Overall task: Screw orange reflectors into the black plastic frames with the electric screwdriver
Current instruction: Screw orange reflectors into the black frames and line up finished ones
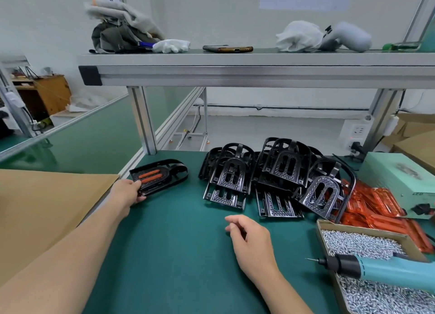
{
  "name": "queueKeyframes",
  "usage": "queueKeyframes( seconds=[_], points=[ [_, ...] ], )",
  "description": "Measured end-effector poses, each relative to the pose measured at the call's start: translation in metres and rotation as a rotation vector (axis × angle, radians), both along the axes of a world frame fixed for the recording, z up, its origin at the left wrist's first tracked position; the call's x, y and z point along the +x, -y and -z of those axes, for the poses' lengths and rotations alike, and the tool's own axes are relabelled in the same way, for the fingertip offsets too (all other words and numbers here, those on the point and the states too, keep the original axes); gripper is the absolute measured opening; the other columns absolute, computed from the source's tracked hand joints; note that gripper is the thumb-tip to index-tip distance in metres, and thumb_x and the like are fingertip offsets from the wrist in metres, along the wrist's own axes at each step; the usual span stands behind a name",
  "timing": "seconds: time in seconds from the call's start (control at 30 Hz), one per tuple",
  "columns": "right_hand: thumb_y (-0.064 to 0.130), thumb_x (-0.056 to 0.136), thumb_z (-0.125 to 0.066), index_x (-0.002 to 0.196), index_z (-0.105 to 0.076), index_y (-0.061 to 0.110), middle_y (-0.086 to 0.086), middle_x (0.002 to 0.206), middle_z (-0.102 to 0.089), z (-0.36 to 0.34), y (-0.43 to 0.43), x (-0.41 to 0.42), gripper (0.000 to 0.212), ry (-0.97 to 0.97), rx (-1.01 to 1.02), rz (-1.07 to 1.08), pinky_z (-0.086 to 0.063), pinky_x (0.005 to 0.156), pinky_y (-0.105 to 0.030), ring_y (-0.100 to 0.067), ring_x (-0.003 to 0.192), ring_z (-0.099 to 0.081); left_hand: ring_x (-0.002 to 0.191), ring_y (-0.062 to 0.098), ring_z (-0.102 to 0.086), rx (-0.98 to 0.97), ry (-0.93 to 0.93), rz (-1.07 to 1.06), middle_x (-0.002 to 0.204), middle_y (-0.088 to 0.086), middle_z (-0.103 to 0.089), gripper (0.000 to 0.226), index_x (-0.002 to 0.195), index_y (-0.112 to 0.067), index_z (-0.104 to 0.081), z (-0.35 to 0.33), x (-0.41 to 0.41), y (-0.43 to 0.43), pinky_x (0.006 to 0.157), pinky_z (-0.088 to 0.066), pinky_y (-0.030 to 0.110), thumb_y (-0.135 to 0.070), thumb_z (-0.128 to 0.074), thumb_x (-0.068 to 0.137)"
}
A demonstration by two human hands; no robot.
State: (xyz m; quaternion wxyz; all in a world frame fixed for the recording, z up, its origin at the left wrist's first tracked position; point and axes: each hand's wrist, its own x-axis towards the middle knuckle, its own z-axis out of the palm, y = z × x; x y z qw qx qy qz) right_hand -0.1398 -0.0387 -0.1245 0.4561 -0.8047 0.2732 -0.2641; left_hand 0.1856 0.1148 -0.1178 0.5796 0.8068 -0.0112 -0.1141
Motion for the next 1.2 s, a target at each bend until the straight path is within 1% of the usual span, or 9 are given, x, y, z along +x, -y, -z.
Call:
queueKeyframes(
  seconds=[0.13, 0.27, 0.33, 0.4, 0.53, 0.77, 0.87, 1.1, 1.2],
  points=[
    [0.016, 0.097, -0.059, 0.104, -0.073, 0.030, 0.016, 0.087, -0.071, 0.000, 0.000, 0.001, 0.021, -0.009, 0.027, -0.004, -0.045, 0.075, -0.010, 0.002, 0.087, -0.064, 0.041, 0.004, -0.060, 0.021, -0.021, 0.012, 0.086, 0.009, -0.041, 0.015, 0.086, -0.006, -0.050, 0.000, 0.024, 0.007, 0.045, -0.052, 0.017, -0.001, -0.054, 0.100],
    [0.016, 0.096, -0.060, 0.100, -0.071, 0.036, 0.016, 0.087, -0.072, 0.000, 0.000, 0.001, 0.023, -0.007, 0.044, -0.004, -0.044, 0.072, -0.009, 0.001, 0.084, -0.063, 0.048, 0.008, -0.065, -0.024, -0.050, -0.025, 0.086, 0.009, -0.050, 0.022, 0.080, -0.005, -0.050, 0.003, 0.037, 0.018, 0.076, -0.054, 0.033, -0.005, -0.053, 0.102],
    [0.014, 0.096, -0.061, 0.097, -0.069, 0.040, 0.015, 0.088, -0.072, -0.001, -0.001, 0.000, 0.027, 0.004, 0.058, -0.007, -0.045, 0.073, -0.010, 0.000, 0.084, -0.064, 0.042, 0.003, -0.062, -0.038, -0.016, -0.074, 0.088, 0.009, -0.057, 0.017, 0.083, -0.006, -0.053, 0.002, 0.038, 0.023, 0.064, -0.056, 0.028, -0.006, -0.055, 0.100],
    [0.012, 0.095, -0.062, 0.095, -0.068, 0.042, 0.013, 0.089, -0.072, -0.002, -0.001, 0.000, 0.030, 0.011, 0.069, -0.009, -0.047, 0.073, -0.011, -0.004, 0.081, -0.064, 0.043, 0.004, -0.062, -0.079, -0.002, -0.112, 0.095, 0.010, -0.059, 0.011, 0.107, 0.000, -0.060, 0.001, 0.040, 0.028, 0.053, -0.056, 0.023, -0.005, -0.056, 0.098],
    [0.012, 0.094, -0.063, 0.094, -0.069, 0.041, 0.008, 0.089, -0.073, -0.002, 0.000, -0.001, 0.030, 0.012, 0.089, -0.021, -0.050, 0.075, -0.017, -0.010, 0.079, -0.065, 0.063, 0.018, -0.059, -0.197, -0.043, -0.203, 0.116, 0.009, -0.050, 0.037, 0.137, -0.002, -0.050, -0.003, 0.043, 0.034, 0.067, -0.055, 0.027, -0.004, -0.054, 0.101],
    [0.009, 0.093, -0.066, 0.092, -0.070, 0.041, 0.009, 0.088, -0.074, -0.004, -0.001, -0.001, 0.033, 0.023, 0.097, -0.018, -0.050, 0.074, -0.015, -0.010, 0.080, -0.067, 0.092, 0.031, -0.071, -0.083, 0.032, -0.230, 0.110, 0.015, -0.066, 0.020, 0.109, -0.003, -0.063, -0.001, 0.051, 0.037, 0.089, -0.056, 0.039, -0.004, -0.067, 0.090],
    [0.006, 0.092, -0.066, 0.091, -0.070, 0.040, 0.009, 0.090, -0.074, -0.005, -0.001, 0.000, 0.034, 0.027, 0.096, -0.020, -0.049, 0.075, -0.012, -0.005, 0.084, -0.068, 0.076, 0.033, -0.063, 0.116, 0.160, -0.226, 0.077, 0.014, -0.066, 0.023, 0.067, -0.018, -0.056, 0.001, 0.047, 0.040, 0.074, -0.054, 0.040, -0.009, -0.072, 0.082],
    [0.005, 0.090, -0.068, 0.086, -0.071, 0.041, 0.011, 0.087, -0.074, -0.007, -0.002, -0.001, 0.036, 0.028, 0.103, -0.002, -0.047, 0.073, -0.008, -0.002, 0.082, -0.068, 0.059, 0.023, -0.052, 0.136, 0.196, -0.263, 0.071, 0.005, -0.058, 0.025, 0.113, -0.017, -0.069, -0.001, 0.050, 0.040, 0.052, -0.044, 0.026, -0.012, -0.069, 0.089],
    [0.005, 0.089, -0.068, 0.087, -0.073, 0.040, 0.011, 0.086, -0.075, -0.006, -0.002, 0.000, 0.035, 0.019, 0.104, 0.003, -0.047, 0.072, -0.008, -0.003, 0.081, -0.068, 0.057, 0.020, -0.050, 0.149, 0.202, -0.294, 0.072, 0.001, -0.060, 0.018, 0.103, -0.017, -0.072, 0.002, 0.053, 0.031, 0.049, -0.041, 0.024, -0.009, -0.065, 0.089]
  ],
)
